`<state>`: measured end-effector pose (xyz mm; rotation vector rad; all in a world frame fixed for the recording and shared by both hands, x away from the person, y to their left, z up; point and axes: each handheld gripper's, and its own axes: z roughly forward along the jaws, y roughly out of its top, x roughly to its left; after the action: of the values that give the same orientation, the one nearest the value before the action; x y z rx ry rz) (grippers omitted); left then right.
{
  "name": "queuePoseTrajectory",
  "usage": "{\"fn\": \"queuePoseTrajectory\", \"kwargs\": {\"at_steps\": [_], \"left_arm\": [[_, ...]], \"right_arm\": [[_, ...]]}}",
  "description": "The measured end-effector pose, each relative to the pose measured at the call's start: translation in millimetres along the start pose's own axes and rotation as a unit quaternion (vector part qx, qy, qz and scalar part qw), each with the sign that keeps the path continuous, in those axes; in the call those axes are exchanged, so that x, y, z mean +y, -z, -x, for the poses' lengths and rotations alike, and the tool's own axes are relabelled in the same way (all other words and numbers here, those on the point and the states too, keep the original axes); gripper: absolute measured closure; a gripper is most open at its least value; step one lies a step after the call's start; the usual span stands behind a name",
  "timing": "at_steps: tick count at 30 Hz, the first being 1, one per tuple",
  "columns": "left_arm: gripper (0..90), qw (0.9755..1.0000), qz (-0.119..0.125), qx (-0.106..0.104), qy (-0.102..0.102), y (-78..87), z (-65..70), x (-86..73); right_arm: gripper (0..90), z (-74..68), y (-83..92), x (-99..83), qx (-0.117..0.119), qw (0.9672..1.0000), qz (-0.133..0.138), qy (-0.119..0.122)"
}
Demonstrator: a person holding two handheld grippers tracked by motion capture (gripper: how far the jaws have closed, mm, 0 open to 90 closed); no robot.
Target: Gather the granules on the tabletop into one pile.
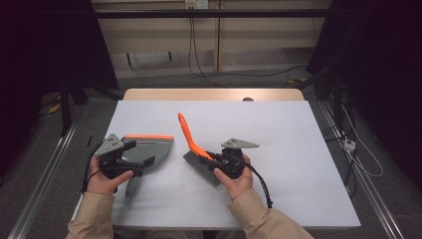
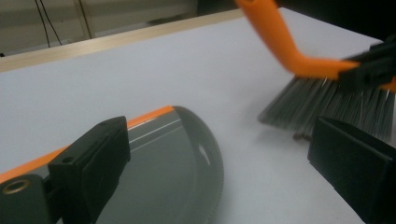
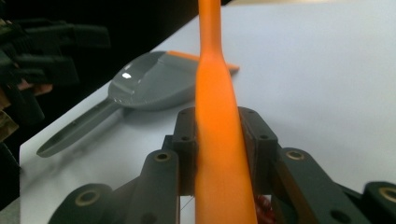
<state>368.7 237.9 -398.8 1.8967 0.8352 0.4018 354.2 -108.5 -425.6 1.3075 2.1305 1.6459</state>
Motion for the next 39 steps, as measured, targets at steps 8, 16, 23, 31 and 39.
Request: {"fn": "queuePoseTrajectory", "kwargs": {"at_steps": [8, 16, 23, 31, 39], "left_arm": [[6.1, 0.9997, -0.016, 0.015, 0.006, 7.7, 9.1, -12.6], [6.3, 0.9978, -0.039, 0.051, 0.014, 13.5, 13.4, -29.8], [8.2, 0.9938, -0.077, 0.078, 0.018, 11.0, 10.8, -43.4], [9.7, 0.9905, -0.101, 0.089, 0.029, 8.3, 10.0, -55.2], [13.8, 0.987, -0.121, 0.1, 0.037, 5.9, 1.5, -61.2]], "right_arm": [[70.8, 10.8, 13.6, 19.2, -0.03, 0.9984, 0.018, 0.044], [70.8, 27.6, 25.8, 20.0, -0.06, 0.9964, 0.019, 0.056], [70.8, 31.0, 30.6, 19.6, -0.061, 0.9961, 0.027, 0.057], [70.8, 33.1, 31.1, 19.3, -0.064, 0.9958, 0.031, 0.058], [70.8, 35.0, 33.1, 18.7, -0.068, 0.9955, 0.033, 0.058]]}}
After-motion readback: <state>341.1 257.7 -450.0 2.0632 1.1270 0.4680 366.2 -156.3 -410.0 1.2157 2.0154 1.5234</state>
